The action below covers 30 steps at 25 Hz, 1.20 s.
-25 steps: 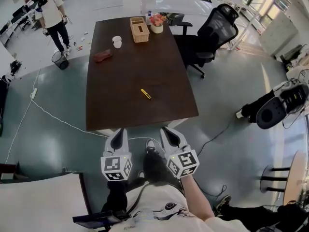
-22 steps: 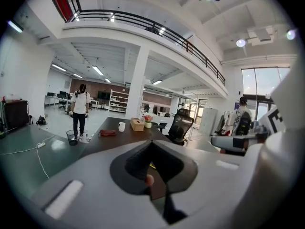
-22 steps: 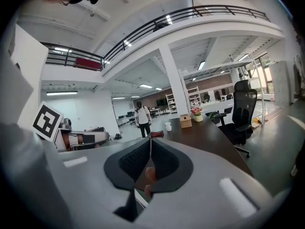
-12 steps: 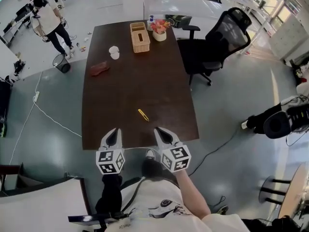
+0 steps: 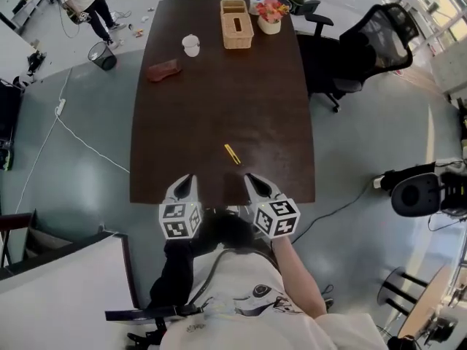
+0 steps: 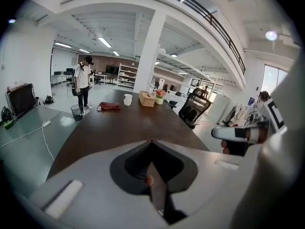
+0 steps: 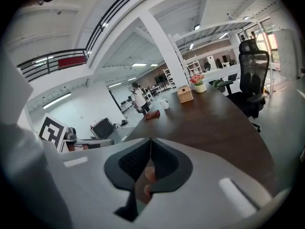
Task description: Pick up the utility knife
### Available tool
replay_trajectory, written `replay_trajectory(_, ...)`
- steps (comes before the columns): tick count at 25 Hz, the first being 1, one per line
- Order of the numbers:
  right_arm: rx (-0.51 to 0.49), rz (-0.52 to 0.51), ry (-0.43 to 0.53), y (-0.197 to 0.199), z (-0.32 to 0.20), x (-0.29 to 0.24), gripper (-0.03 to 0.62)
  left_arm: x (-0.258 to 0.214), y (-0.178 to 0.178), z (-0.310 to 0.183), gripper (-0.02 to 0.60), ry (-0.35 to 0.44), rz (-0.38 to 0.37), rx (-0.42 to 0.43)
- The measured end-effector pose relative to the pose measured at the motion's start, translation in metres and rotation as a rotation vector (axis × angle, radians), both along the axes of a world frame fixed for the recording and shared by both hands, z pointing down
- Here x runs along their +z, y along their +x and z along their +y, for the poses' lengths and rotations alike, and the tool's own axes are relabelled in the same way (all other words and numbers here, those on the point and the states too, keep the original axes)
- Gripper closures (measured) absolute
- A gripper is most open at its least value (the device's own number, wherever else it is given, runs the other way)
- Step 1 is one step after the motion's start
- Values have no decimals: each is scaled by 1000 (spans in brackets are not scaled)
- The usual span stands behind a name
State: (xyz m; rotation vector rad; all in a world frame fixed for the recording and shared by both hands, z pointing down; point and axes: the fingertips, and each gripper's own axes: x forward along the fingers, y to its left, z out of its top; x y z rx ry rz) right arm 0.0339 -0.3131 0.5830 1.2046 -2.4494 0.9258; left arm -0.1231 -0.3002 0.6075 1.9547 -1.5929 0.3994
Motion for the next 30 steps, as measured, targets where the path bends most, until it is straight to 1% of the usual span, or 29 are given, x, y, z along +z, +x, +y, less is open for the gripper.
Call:
replay_trajectory(5, 12, 7, -39, -16, -10, 11, 589, 17, -12, -13, 583, -31, 5, 32)
replay_trajectory(11, 64, 32, -98, -21, -24, 31, 591, 40, -19, -30, 583, -70, 20, 94)
replay_trajectory(14, 74, 51, -142, -26, -26, 48, 591, 51, -28, -34, 583, -95, 25, 109)
replay_trajectory(20, 53, 92, -245, -24, -16, 88, 591, 79, -34, -27, 583, -183, 36, 142)
replay_trajectory(25, -2, 29, -323, -22, -20, 117, 568, 98, -33, -24, 583, -249, 45, 153)
replay_trajectory(30, -39, 41, -370, -7, -41, 143, 553, 105, -34, -21, 583, -287, 53, 153)
